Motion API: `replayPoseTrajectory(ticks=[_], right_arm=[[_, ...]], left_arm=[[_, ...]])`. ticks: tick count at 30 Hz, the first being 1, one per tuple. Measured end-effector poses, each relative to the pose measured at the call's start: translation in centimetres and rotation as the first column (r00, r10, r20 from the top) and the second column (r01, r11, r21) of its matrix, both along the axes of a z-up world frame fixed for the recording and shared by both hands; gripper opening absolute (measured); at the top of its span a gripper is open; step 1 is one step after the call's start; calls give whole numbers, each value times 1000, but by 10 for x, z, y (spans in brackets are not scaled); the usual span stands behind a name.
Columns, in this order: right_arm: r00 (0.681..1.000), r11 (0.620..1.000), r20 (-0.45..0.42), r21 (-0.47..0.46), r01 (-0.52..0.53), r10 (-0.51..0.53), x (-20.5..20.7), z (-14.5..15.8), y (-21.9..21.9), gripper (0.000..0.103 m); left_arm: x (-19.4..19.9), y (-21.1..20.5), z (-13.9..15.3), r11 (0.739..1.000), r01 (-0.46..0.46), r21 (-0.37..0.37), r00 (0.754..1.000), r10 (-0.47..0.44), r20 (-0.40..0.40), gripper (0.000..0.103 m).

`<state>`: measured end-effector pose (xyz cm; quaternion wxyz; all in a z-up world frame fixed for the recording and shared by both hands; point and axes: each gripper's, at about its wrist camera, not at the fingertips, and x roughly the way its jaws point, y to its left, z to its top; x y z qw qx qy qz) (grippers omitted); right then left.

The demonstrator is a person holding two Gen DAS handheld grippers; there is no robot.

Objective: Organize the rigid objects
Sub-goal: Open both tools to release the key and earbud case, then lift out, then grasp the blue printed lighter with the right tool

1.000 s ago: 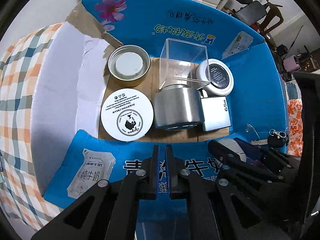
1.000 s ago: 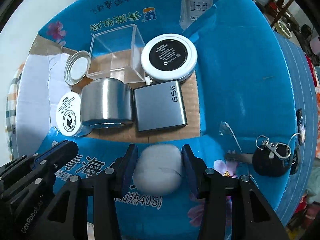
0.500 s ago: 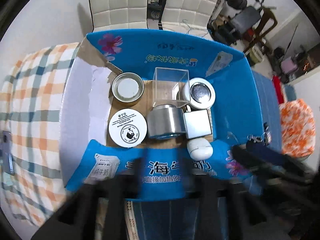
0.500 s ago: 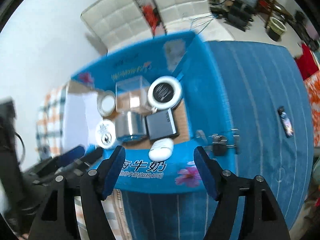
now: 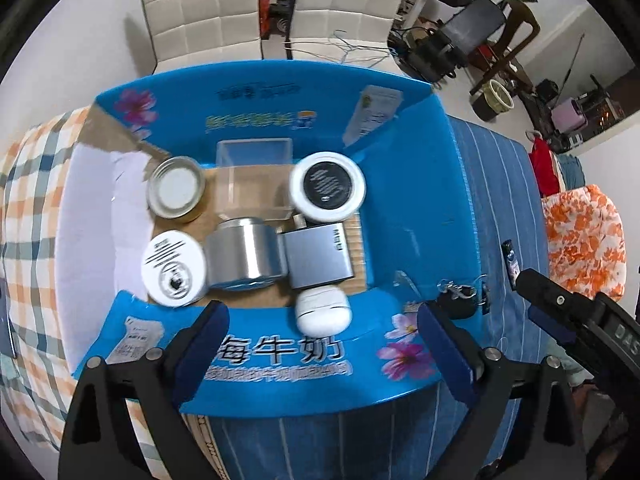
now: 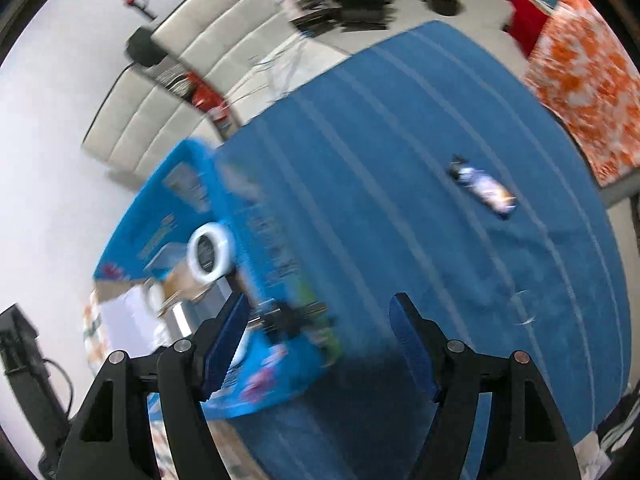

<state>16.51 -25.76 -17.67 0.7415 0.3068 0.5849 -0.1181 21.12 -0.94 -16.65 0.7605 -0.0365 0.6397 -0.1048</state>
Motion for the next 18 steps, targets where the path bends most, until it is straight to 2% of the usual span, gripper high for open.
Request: replayPoseTrajectory(ticks=[3,7,12,16,18], right_arm=[[997,995,-71,-105,-2,-6,-3,-15,-37,75],[989,981,-147,-189,-37,9,-2,-36,-80,75],[972,969,-217,-206,-132,86,12,-65,-118,75],[955,951,-247,-217,-218,162,30,-88,-131,75],[942,939,-270,-222,-261,198,41,-102,-133,75]], left_arm=[[2,-22,2,1000,20,8,1000,-21,20,96],[5,-54,2,998,24,60,997,-28,66,96],[13,-100,-7,993,-7,118,995,-4,96,96],[12,-132,-9,995,-10,97,995,0,104,96],[14,-142,-13,993,0,117,995,-12,99,96]])
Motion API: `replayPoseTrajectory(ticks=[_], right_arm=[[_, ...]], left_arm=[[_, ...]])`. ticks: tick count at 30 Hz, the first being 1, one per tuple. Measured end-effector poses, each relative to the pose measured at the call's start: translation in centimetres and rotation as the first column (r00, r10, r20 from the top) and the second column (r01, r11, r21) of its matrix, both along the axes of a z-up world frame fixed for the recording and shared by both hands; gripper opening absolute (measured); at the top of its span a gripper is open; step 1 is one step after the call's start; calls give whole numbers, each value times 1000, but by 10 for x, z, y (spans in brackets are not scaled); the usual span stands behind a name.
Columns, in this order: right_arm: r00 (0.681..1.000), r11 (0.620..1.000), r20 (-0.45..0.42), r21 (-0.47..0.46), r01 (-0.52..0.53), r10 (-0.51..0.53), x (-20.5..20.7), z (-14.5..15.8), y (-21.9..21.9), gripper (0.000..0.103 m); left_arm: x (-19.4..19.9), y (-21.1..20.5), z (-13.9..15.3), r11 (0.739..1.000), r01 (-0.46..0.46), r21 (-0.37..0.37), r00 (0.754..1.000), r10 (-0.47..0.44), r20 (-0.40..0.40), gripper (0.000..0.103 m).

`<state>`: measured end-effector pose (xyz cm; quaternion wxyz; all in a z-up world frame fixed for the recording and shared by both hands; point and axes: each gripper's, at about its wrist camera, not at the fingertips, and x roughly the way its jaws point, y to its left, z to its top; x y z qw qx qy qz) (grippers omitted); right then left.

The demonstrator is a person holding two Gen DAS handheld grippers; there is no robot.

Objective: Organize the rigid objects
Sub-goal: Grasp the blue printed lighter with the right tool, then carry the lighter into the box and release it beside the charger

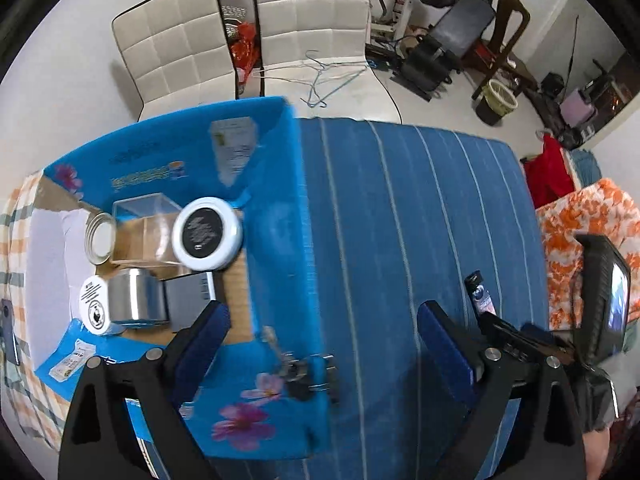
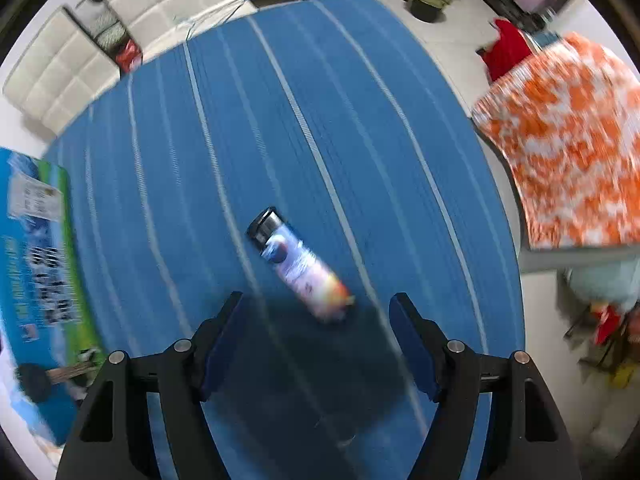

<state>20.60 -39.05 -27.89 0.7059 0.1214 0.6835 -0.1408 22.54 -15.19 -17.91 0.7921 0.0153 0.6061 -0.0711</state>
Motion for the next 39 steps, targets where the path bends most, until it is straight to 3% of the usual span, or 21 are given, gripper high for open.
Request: replayPoseTrajectory(ticks=[3,6,10,19,28,39], right_arm=[[999,999,-33,0,-37,37,11,-19,2,74],[998,998,2,-16,-68,68,16,-18,6,70],[993,992,18,-27,-120,121,22,-10,23,34],[991,989,16,-60,-133,134,19,2,39,27],[976,989,162,-54,-139,146,-7,76,57,27],[899,972,379,-5,-233,218,-39,197,142,27]], left_arm=[[4,-12,-9,999,-11,36,1000,11,-8,96],[5,-12,-11,997,-47,63,999,47,13,96],[7,-8,-12,987,-89,137,995,82,57,96],[0,4,-17,973,-126,194,992,117,57,96],[-13,16,3,979,-104,175,994,95,59,96],[-35,69,58,988,-92,123,991,78,112,96]])
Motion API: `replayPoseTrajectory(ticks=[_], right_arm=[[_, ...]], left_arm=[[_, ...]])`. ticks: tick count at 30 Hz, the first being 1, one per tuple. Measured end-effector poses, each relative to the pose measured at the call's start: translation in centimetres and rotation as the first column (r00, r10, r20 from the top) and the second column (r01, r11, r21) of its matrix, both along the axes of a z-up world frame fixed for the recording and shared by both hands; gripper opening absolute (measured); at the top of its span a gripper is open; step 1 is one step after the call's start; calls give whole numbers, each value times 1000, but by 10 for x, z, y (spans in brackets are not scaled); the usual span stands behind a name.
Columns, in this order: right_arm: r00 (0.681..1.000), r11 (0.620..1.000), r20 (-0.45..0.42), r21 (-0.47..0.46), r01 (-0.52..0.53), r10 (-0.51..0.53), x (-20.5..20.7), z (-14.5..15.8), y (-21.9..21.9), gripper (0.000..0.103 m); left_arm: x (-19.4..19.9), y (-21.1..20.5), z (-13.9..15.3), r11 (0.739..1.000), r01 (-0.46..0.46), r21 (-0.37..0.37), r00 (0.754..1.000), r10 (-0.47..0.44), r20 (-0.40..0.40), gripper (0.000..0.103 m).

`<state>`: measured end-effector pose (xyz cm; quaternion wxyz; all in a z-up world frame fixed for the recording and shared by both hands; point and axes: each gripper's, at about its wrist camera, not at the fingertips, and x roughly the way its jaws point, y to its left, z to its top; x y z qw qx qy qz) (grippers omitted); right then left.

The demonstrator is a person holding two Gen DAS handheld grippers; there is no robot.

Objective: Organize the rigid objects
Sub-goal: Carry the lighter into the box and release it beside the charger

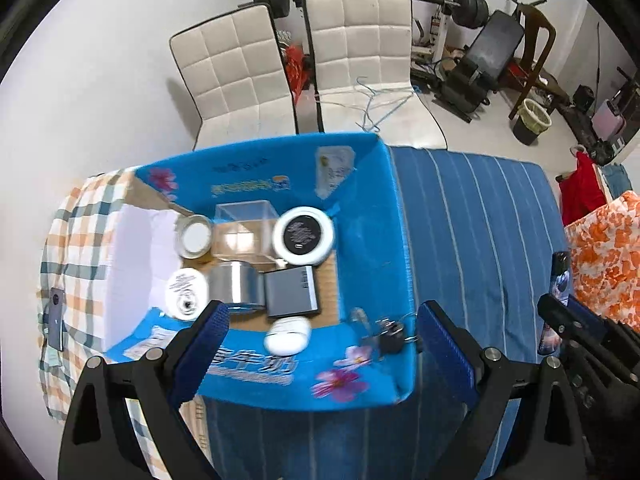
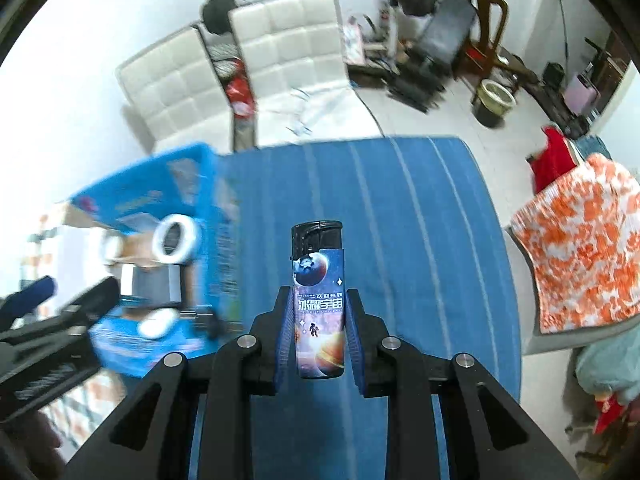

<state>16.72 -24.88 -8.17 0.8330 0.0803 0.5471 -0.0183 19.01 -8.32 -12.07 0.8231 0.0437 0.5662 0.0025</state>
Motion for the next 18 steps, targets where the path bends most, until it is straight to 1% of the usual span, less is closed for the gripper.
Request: replayPoseTrajectory(ticks=[4,6,10,12,14,18], right_arm=[[998,999,47,28,-44,42,-10,29,44,27],[996,997,60,42,-67,65,-14,39,66,27],[993,993,64,65,-103,99,-14,44,102,27],[992,990,54,81,-114,110,-12,41,121,27],[992,987,37,108,-122,119,-5,32,136,27],[990,974,-22,183,-131,137,6,1,156,27]], left_arm=[[-10,33,23,1000,-9,-13,1000,10,29,96],[-14,52,36,1000,-13,-12,999,14,51,96],[-21,91,57,999,-29,-30,996,31,85,96],[-21,112,61,999,-39,-38,996,42,79,96],[-21,129,58,998,-48,-43,996,51,67,96],[-19,160,39,996,-77,-54,997,78,26,96]])
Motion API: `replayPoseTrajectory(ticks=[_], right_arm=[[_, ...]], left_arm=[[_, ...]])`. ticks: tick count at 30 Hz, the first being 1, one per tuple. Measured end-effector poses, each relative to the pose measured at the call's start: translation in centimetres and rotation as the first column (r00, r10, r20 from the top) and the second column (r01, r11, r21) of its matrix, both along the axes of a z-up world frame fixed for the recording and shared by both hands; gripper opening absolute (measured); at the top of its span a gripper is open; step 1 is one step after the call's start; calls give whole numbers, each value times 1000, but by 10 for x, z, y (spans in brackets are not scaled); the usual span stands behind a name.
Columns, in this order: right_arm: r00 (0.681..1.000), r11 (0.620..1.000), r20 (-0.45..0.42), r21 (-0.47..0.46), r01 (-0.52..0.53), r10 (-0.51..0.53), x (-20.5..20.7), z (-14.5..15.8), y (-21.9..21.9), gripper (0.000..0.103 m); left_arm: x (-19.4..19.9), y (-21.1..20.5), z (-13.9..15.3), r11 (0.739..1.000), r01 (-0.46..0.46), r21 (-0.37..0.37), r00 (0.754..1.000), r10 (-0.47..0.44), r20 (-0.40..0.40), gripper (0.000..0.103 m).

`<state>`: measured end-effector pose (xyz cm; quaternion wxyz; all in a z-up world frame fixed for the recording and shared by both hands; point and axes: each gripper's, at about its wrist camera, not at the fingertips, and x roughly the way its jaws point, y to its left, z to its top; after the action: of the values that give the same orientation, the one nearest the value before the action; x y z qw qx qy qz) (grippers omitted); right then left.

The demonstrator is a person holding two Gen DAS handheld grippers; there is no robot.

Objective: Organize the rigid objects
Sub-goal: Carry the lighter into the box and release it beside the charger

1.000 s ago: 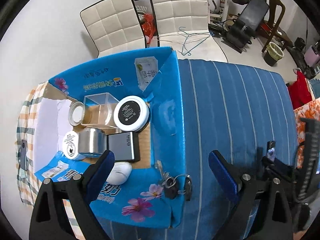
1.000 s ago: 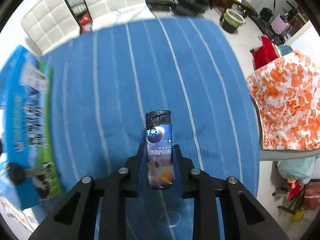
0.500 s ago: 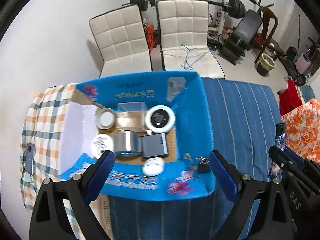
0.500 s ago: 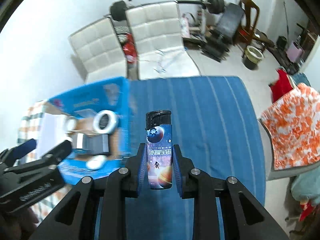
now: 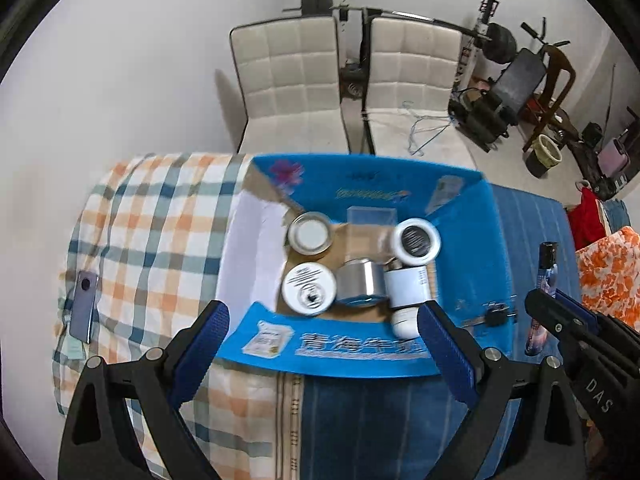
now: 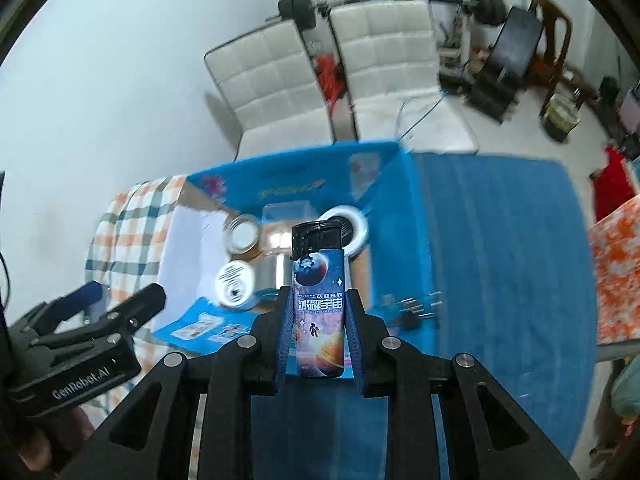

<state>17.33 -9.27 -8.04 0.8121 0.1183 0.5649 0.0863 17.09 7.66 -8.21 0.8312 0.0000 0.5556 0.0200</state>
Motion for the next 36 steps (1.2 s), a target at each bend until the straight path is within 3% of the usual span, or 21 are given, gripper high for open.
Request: replayPoseTrajectory(ticks=[5,13,21,29,36], right_arm=[[994,999,-109,53,-12,18,15,-61,30,27],[976,1000,-215,8,-11,12,26,-133,58,27],[973,999,-231,-38,-9,0,38,-159,65,27],[966,998,-257,-46,-35,22,47,-164,65,27],[965,996,-260,-65,-62,43,47,-165,70,27]], left_arm=[[4,26,-42,1000,-10,-25,998,8,-68,96],[17,49,-116,1000,5,-11,978,-7,-207,96],[24,52,-141,999,20,-28,968,-26,-251,96],[26,52,-146,999,15,-49,967,-27,-254,96],[29,48,-140,1000,21,-13,973,-23,-230,96]])
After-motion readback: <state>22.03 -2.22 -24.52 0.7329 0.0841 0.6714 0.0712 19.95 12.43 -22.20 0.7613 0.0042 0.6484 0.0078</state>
